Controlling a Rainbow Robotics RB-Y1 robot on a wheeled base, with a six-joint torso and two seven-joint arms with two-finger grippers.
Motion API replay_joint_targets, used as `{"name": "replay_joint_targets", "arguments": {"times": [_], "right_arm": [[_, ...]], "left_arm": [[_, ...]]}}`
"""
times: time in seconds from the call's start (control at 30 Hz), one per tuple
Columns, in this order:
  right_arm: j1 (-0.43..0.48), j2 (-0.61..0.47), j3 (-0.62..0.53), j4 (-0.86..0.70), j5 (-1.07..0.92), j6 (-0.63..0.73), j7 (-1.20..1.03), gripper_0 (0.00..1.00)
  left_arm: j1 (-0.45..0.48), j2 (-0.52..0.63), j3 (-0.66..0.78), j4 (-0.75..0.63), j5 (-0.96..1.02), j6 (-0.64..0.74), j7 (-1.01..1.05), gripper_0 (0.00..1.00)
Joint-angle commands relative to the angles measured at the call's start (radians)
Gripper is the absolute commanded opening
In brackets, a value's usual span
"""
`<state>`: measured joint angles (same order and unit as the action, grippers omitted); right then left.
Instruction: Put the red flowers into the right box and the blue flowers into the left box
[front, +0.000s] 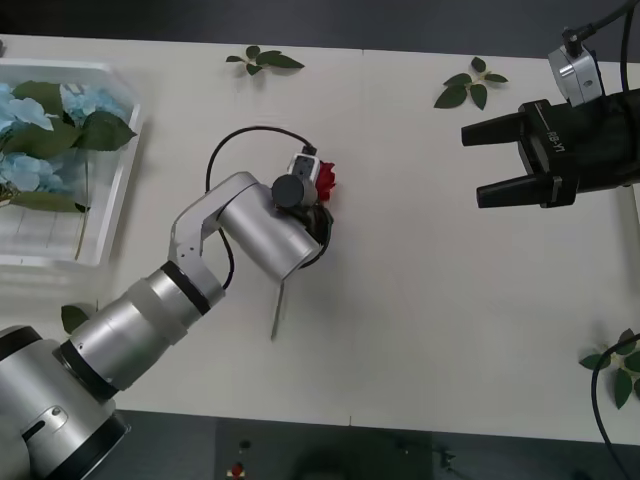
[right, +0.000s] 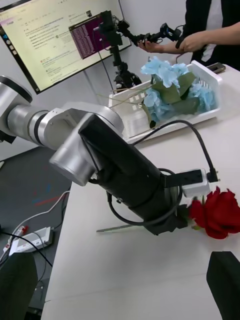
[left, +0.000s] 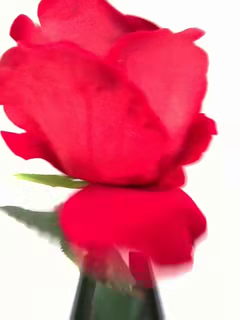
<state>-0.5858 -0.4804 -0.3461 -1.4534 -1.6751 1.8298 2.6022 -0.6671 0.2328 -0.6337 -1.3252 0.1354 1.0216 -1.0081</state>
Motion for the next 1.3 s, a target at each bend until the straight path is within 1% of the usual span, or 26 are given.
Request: {"name": "replay_joint_targets", "arguments": {"times": [0.03, 0.17, 0.2, 0.23, 0.27, 0.33, 0.47, 0.53, 0.6, 0.7, 0.73, 0.87, 0.97, 1.03, 1.07, 1.13, 1.2, 1.23, 1.3], "right_arm": [[-0.003, -0.007, -0.017, -0.018, -0.011, -0.001, 0.026, 1.00], [-0.005, -0.018, -0.017, -0.018, -0.026, -0.003, 0.018, 1.00], [-0.005, -0.021, -0.019, -0.018, -0.029, -0.003, 0.015, 1.00], [-0.005, -0.030, -0.017, -0.018, -0.038, -0.003, 0.010, 1.00], [-0.005, -0.035, -0.019, -0.018, -0.044, -0.003, 0.009, 1.00], [-0.005, -0.069, -0.017, -0.018, -0.071, -0.003, -0.004, 1.00], [-0.003, -0.119, -0.010, -0.016, -0.120, -0.001, -0.030, 1.00], [-0.003, -0.150, -0.001, 0.002, -0.170, 0.005, -0.073, 1.00], [-0.003, -0.167, 0.007, 0.019, -0.204, 0.005, -0.080, 1.00], [-0.003, -0.210, 0.039, 0.056, -0.268, 0.008, -0.083, 1.00], [-0.003, -0.230, 0.059, 0.067, -0.293, 0.006, -0.083, 1.00], [0.000, -0.287, 0.137, 0.073, -0.370, -0.018, -0.080, 1.00], [0.001, -0.333, 0.226, 0.073, -0.439, -0.064, -0.077, 1.00], [0.004, -0.357, 0.294, 0.067, -0.479, -0.112, -0.071, 1.00], [0.004, -0.360, 0.309, 0.062, -0.485, -0.124, -0.068, 1.00], [0.018, -0.360, 0.340, 0.038, -0.494, -0.173, -0.062, 1.00], [0.032, -0.360, 0.348, 0.013, -0.492, -0.207, -0.060, 1.00], [0.049, -0.360, 0.357, -0.019, -0.492, -0.250, -0.063, 1.00], [0.072, -0.362, 0.374, -0.065, -0.492, -0.305, -0.068, 1.00]], "left_arm": [[0.089, 0.120, 0.022, -0.276, 0.069, 0.003, -0.006, 0.00], [0.185, 0.238, 0.083, -0.503, 0.181, 0.003, -0.006, 0.00], [0.201, 0.254, 0.094, -0.537, 0.196, 0.002, -0.006, 0.00], [0.225, 0.283, 0.118, -0.600, 0.227, -0.005, -0.006, 0.00], [0.239, 0.295, 0.126, -0.626, 0.240, -0.008, -0.006, 0.00], [0.299, 0.342, 0.195, -0.747, 0.306, -0.034, -0.007, 0.00], [0.373, 0.366, 0.307, -0.874, 0.423, -0.078, -0.012, 0.00], [0.408, 0.353, 0.367, -0.925, 0.500, -0.135, -0.014, 0.00], [0.423, 0.330, 0.396, -0.944, 0.543, -0.183, -0.015, 0.00], [0.431, 0.267, 0.422, -0.942, 0.613, -0.313, -0.020, 0.00], [0.428, 0.243, 0.423, -0.936, 0.627, -0.362, -0.023, 0.00], [0.403, 0.169, 0.416, -0.919, 0.656, -0.474, -0.035, 0.00], [0.376, 0.122, 0.400, -0.907, 0.665, -0.546, -0.047, 0.00], [0.357, 0.102, 0.373, -0.890, 0.673, -0.618, -0.076, 0.00], [0.353, 0.100, 0.365, -0.885, 0.676, -0.635, -0.090, 0.00], [0.343, 0.096, 0.324, -0.870, 0.690, -0.727, -0.130, 0.00], [0.339, 0.097, 0.295, -0.858, 0.696, -0.788, -0.139, 0.00], [0.339, 0.096, 0.270, -0.851, 0.701, -0.839, -0.141, 0.00], [0.339, 0.097, 0.255, -0.851, 0.710, -0.867, -0.141, 0.00]]}}
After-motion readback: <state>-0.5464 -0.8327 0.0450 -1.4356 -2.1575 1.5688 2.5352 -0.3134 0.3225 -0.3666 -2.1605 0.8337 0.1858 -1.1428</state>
